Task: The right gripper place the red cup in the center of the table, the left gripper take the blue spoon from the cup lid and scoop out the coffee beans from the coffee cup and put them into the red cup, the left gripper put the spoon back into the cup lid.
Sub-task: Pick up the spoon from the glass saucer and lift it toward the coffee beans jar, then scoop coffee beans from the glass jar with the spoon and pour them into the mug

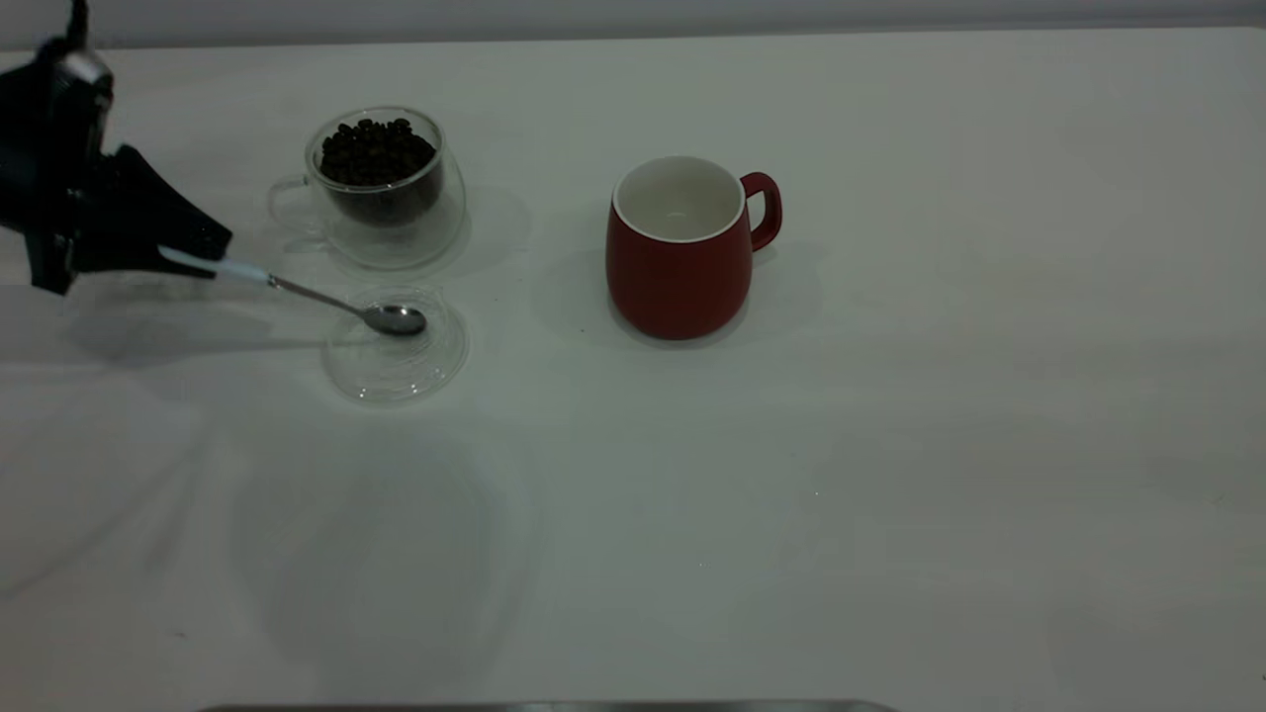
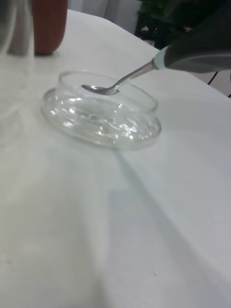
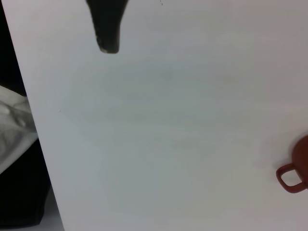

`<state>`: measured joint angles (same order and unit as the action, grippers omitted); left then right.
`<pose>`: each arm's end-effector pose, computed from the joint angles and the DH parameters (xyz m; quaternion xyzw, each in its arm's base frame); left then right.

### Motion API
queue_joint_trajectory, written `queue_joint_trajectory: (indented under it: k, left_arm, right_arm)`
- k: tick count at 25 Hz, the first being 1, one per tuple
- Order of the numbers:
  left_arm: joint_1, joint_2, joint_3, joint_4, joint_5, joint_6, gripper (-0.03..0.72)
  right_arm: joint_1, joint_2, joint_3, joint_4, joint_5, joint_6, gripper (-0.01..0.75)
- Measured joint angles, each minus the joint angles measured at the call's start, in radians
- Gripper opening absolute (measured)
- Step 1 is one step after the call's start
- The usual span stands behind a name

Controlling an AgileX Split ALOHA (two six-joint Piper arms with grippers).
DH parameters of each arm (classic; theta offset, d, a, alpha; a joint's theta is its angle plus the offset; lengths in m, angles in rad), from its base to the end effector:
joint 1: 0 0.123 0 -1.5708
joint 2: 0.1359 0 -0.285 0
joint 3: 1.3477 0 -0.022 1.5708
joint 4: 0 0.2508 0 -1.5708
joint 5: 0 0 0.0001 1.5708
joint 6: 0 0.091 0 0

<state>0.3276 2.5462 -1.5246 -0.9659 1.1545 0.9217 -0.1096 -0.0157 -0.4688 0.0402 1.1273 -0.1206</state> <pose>0.4064 0.0658 0.0031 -0.0270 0.9036 -0.4267 0.0279 -0.0063 0.0040 0.2633 -0.0061 0.8737 -0.0359 0.4851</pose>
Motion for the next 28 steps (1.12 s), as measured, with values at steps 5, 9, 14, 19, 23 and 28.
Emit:
queue_joint_trajectory:
  k: [5,9,14,19,23,28]
  left_arm:
    - [0.000,-0.037,0.000,0.043,0.001,-0.110,0.124]
    - [0.000,-0.052,0.000,0.064,0.001,-0.164,0.123]
    - [0.000,-0.118,0.000,0.067,0.003,-0.201,0.123]
    - [0.000,-0.198,0.000,0.060,0.006,-0.211,0.123]
    - [0.000,-0.256,0.000,0.020,0.009,-0.192,0.123]
    - [0.000,-0.279,0.000,-0.061,0.009,-0.045,0.123]
  right_arm:
    - [0.000,0.000,0.000,0.000,0.000,0.000,0.591]
    - [0.000,0.000,0.000,0.000,0.000,0.000,0.591]
    - [0.000,0.000,0.000,0.000,0.000,0.000,0.591]
    - [0.000,0.000,0.000,0.000,0.000,0.000,0.591]
    - [0.000,0.000,0.000,0.000,0.000,0.000,0.591]
    - [0.000,0.000,0.000,0.000,0.000,0.000,0.591]
